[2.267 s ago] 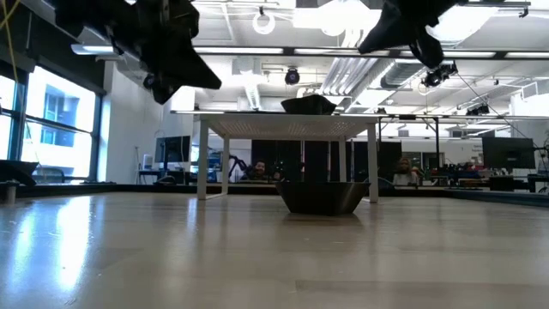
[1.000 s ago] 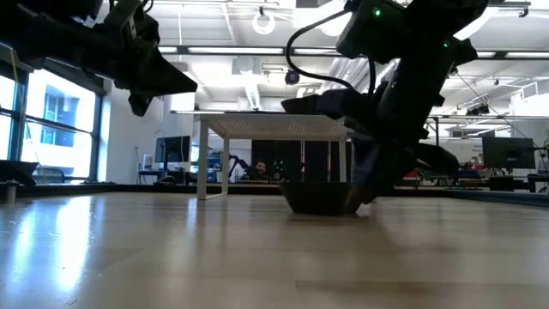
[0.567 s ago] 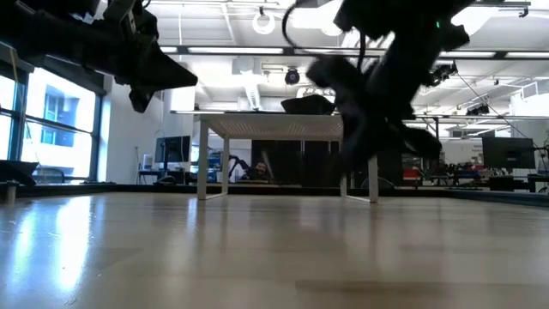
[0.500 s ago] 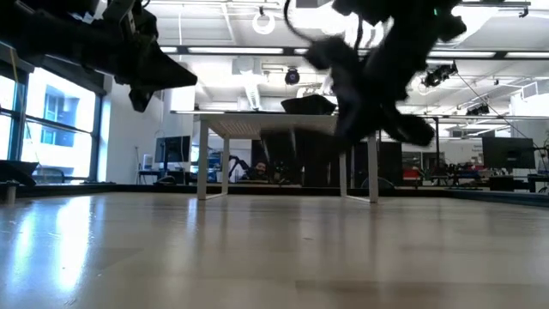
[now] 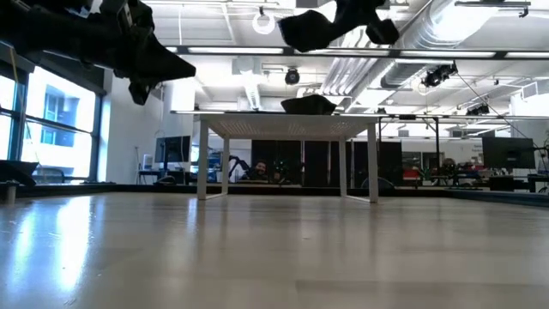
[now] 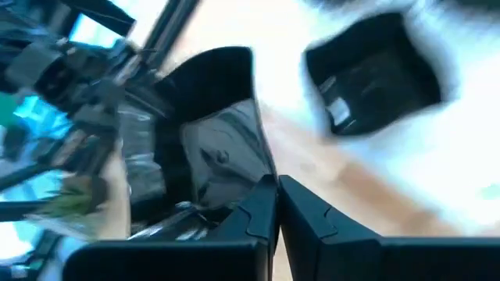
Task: Pick & Place Mini shaped plates
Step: Stack the distorted square plate on top of the stacked distorted square plate on the shelf, then return to Home Position
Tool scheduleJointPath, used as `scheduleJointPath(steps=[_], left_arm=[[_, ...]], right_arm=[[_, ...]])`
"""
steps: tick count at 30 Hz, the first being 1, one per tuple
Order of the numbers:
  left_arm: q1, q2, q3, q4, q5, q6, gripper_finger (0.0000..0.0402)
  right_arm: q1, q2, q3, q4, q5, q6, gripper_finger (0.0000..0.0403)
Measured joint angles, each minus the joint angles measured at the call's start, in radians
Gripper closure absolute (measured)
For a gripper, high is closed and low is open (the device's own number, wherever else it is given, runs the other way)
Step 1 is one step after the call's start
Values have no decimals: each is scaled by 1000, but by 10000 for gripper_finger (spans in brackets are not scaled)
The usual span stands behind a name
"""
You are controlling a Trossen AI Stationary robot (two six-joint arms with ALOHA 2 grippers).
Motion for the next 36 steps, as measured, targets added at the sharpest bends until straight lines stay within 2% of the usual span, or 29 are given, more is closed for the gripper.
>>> scheduleJointPath(steps=[6,9,12,26,36], left_arm=[[0,0,0,0,-2,0,401],[0,0,0,0,-3,0,401],[0,0,0,0,-3,-5,401],[0,0,0,0,-2,-7,401],[0,0,0,0,-2,-7,401]], right_arm=[[-224,117,152,-148,-133,-316,390],[-288,188,190,-178,-175,-461,389],[-327,245,204,-177,-190,-530,389],[-352,275,179,-132,-197,-539,384],[-351,275,179,-132,-176,-531,323]])
